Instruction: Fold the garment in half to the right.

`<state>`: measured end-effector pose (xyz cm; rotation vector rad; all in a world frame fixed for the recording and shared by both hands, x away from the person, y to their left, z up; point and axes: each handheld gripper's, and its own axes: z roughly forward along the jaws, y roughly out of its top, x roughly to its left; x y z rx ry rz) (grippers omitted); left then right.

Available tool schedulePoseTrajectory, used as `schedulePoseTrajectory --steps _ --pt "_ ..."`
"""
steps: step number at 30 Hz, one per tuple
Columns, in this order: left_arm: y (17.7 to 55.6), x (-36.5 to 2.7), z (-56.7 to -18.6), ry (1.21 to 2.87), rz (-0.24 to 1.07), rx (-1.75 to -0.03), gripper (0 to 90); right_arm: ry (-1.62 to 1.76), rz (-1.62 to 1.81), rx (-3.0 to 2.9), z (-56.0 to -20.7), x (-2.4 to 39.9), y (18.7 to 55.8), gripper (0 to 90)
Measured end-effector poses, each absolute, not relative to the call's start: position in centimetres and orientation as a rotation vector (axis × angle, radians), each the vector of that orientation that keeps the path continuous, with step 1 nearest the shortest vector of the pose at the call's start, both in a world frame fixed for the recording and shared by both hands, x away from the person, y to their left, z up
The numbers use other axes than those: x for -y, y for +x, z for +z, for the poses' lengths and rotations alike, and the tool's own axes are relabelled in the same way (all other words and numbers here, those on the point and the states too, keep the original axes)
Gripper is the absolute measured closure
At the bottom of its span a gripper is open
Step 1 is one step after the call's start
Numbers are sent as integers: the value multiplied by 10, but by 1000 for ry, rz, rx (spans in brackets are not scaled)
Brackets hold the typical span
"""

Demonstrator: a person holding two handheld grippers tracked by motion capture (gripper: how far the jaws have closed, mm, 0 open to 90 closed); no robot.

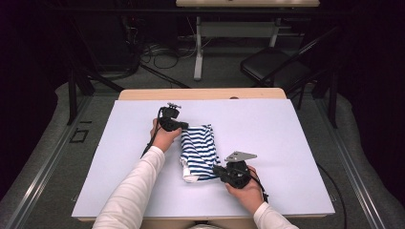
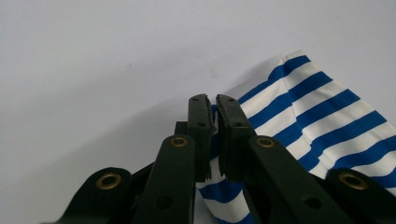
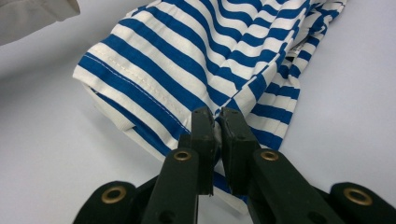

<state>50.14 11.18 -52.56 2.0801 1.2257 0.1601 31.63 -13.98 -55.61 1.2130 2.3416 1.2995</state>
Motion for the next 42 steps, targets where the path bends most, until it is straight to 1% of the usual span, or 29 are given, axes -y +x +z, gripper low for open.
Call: schedulePoseTrajectory --steps 4,10,23,42 --pt "508 -110 -528 2076 155 -1233 851 1215 1289 -2335 -558 136 321 847" --pt "519 -107 -524 2101 178 -1218 851 1235 1292 -2313 -558 135 328 847" --pt "537 -98 -517 2092 212 -1217 850 1291 1309 -2257 -558 137 341 847" --pt "538 -95 -521 2089 202 -1235 834 1309 1302 -2263 -559 142 338 843"
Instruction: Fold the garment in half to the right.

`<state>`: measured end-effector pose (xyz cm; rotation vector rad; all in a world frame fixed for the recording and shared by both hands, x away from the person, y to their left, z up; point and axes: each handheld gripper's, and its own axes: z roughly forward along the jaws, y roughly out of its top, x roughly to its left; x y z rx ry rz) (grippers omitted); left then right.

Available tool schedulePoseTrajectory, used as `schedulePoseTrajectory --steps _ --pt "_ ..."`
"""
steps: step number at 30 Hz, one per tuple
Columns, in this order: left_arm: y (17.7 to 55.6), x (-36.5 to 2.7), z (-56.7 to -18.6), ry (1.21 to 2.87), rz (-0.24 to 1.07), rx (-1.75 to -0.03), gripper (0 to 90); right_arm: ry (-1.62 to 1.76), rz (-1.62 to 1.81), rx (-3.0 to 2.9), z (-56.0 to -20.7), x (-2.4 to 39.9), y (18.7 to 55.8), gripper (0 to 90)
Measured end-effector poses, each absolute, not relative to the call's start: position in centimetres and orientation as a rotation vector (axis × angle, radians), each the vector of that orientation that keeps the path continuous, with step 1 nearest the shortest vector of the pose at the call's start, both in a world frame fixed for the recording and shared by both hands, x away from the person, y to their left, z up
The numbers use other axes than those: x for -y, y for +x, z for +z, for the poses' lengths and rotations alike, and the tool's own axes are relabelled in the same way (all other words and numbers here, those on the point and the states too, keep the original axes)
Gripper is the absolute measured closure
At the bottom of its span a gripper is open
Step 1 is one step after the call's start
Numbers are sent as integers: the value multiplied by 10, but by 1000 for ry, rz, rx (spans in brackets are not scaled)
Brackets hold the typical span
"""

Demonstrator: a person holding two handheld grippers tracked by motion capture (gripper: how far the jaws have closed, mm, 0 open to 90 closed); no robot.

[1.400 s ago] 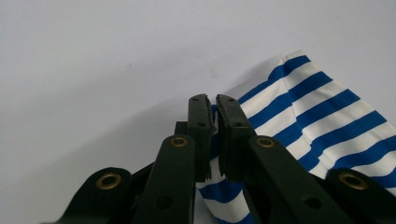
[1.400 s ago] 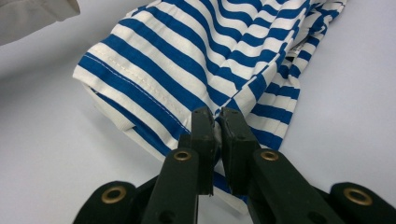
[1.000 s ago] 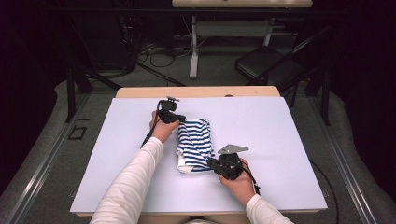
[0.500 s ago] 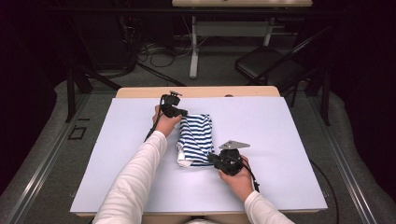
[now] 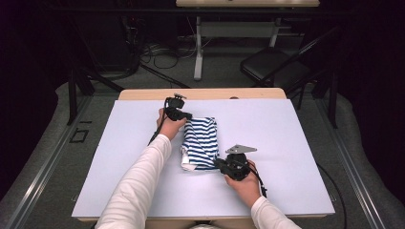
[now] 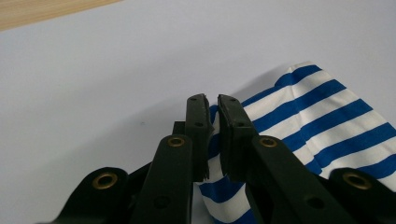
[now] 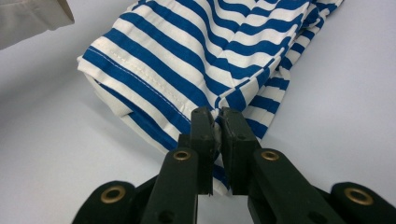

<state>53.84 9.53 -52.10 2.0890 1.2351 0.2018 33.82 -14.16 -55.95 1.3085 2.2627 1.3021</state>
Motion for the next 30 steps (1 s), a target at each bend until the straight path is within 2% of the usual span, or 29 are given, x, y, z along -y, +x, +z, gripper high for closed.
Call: schedulePoseTrajectory --steps 30 --pt "536 -95 -520 2088 221 -1245 824 1306 1283 -2265 -559 146 335 842"
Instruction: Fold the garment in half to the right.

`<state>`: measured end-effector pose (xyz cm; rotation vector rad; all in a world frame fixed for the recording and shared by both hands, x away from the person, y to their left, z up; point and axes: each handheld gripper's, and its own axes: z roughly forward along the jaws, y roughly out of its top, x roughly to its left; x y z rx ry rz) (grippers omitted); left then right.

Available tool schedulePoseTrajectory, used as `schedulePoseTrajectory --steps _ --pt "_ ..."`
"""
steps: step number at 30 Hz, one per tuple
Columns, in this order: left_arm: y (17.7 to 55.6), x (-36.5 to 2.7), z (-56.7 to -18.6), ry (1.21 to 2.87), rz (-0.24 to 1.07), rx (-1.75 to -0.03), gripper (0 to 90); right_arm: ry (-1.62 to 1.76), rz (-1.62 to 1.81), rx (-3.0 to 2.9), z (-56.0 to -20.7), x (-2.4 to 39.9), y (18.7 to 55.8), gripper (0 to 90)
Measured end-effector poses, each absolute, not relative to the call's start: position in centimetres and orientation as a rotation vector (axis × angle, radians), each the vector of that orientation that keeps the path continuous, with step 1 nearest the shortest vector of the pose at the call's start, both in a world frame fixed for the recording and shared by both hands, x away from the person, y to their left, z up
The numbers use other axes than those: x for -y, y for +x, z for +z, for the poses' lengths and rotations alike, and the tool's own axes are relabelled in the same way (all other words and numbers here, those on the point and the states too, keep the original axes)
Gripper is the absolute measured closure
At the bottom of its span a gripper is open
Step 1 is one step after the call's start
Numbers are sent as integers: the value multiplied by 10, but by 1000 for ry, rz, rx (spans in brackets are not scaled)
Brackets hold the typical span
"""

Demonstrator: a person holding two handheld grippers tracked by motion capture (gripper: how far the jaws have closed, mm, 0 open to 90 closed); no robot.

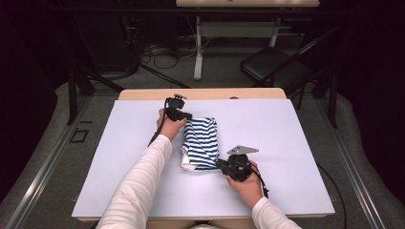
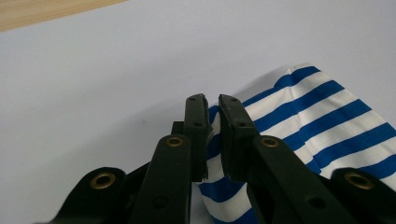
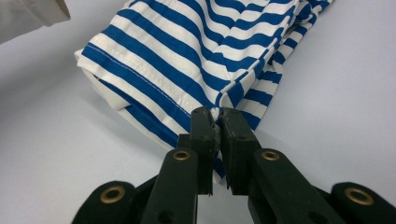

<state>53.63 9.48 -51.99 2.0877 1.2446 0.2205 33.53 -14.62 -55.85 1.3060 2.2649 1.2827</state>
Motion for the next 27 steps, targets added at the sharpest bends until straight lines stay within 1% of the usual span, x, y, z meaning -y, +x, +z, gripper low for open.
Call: schedulePoseTrajectory --steps 7,13,16,20,24,27 --pt "536 -96 -520 2095 227 -1246 808 1316 1262 -2273 -560 148 335 829" --pt "535 -99 -518 2077 225 -1266 742 1330 1269 -2262 -558 153 334 827" --pt "534 -101 -517 2059 216 -1280 680 1341 1262 -2259 -557 155 334 823" --pt "533 -103 -516 2048 221 -1293 571 1345 1265 -2243 -556 157 333 815" --pt "532 -105 -515 2041 219 -1308 465 1351 1263 -2227 -555 160 333 777" --pt "530 -106 -512 2042 237 -1296 410 1357 1263 -2221 -554 162 333 745"
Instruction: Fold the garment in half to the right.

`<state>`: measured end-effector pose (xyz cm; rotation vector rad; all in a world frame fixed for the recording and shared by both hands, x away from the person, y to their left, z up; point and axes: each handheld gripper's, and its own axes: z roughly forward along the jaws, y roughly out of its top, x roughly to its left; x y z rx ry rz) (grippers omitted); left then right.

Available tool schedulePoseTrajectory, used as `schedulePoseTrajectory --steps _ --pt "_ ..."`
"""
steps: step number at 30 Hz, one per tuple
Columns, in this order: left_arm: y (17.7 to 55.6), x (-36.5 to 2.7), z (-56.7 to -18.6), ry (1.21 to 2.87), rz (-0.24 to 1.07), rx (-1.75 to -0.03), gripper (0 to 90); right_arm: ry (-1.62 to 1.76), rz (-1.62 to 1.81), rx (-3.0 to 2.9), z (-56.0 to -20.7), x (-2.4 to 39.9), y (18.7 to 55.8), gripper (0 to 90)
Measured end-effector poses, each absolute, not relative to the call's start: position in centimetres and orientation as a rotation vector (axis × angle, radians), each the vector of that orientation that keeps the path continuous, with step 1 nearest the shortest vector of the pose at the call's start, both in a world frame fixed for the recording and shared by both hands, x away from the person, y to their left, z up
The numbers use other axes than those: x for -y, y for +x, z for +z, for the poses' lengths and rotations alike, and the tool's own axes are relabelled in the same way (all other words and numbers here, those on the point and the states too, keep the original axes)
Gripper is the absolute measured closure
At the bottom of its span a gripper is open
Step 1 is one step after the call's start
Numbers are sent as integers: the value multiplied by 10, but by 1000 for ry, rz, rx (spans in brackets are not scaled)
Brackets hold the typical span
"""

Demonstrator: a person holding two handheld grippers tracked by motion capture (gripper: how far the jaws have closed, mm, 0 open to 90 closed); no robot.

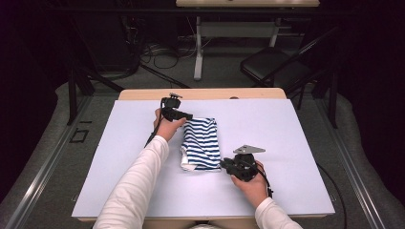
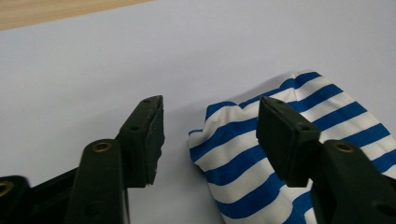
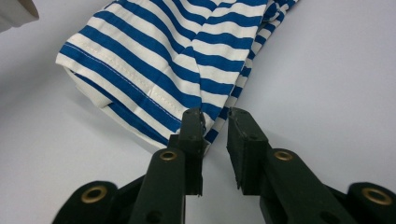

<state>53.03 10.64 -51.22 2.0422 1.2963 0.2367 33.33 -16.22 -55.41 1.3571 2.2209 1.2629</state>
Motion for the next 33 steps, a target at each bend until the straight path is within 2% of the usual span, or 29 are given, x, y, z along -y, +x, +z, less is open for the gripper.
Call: schedulePoseTrajectory --steps 13,16,20,23,28,30,33 --pt "528 -111 -507 2011 229 -1314 166 1272 1223 -2216 -554 159 333 489" --pt "527 -112 -508 2003 219 -1323 142 1223 1235 -2205 -556 157 333 429" --pt "527 -114 -506 1998 210 -1330 20 1183 1258 -2186 -554 155 333 363" --pt "525 -115 -505 1996 222 -1321 6 1198 1253 -2174 -552 154 332 313" --pt "521 -116 -502 1988 217 -1312 6 1210 1250 -2168 -550 155 333 141" --pt "520 -118 -502 1987 218 -1306 6 1211 1235 -2167 -550 154 333 131" --pt "517 -120 -501 1975 209 -1306 6 1220 1213 -2182 -551 154 335 48"
